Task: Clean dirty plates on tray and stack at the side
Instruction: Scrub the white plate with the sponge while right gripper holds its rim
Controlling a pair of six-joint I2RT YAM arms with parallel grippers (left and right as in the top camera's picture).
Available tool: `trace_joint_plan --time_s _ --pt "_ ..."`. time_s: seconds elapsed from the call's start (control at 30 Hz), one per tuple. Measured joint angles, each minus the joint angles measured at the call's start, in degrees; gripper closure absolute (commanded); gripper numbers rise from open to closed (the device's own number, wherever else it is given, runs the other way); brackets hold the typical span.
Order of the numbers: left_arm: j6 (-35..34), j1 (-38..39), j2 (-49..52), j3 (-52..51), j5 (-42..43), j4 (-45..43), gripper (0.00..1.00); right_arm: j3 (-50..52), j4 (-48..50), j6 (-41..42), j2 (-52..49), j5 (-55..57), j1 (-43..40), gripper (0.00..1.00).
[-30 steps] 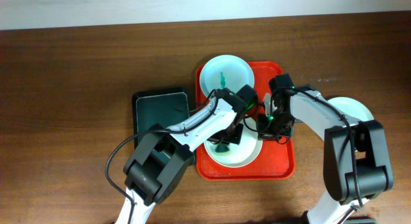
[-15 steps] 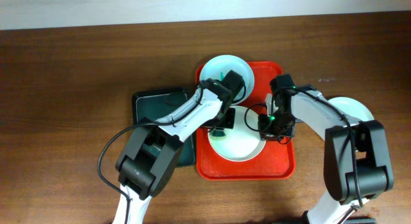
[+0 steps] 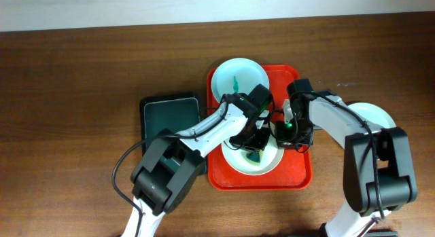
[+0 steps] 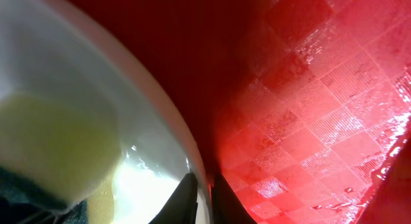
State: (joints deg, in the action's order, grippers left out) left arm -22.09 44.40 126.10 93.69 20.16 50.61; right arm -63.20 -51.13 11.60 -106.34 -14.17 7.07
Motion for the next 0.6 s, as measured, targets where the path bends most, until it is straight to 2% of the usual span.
trace_joint_plan --time_s 0.27,0.37,0.6 --pt "-0.5 -2.5 0.0 0.2 -4.3 8.4 1.0 0.0 0.2 0.0 0.0 -2.0 0.5 0.89" --pt "-0.9 -4.7 -0.2 0.2 -6.8 9.0 1.0 0.0 0.4 0.0 0.0 -3.0 0.6 0.89" --pt "-1.6 -5.9 -0.9 0.6 -20.3 9.4 1.0 0.0 0.5 0.0 0.0 -3.5 0.7 0.89"
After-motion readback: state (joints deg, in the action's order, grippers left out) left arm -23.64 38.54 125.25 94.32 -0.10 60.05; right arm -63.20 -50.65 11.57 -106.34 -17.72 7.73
